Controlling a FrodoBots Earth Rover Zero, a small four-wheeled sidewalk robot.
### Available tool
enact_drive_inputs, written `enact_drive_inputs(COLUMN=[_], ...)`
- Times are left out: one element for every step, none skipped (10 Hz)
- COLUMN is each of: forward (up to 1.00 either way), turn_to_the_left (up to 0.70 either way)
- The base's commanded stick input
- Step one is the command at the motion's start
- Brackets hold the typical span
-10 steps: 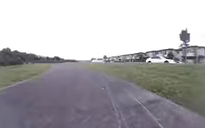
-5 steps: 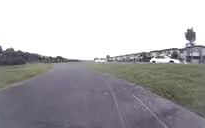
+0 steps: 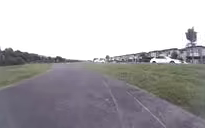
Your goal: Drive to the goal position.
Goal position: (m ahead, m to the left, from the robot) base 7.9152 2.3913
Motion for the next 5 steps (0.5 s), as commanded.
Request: enact_drive_inputs(forward=[0.70,0.70,0.70,0.70,0.70], turn_to_the_left=[0.00,0.00,0.00,0.00,0.13])
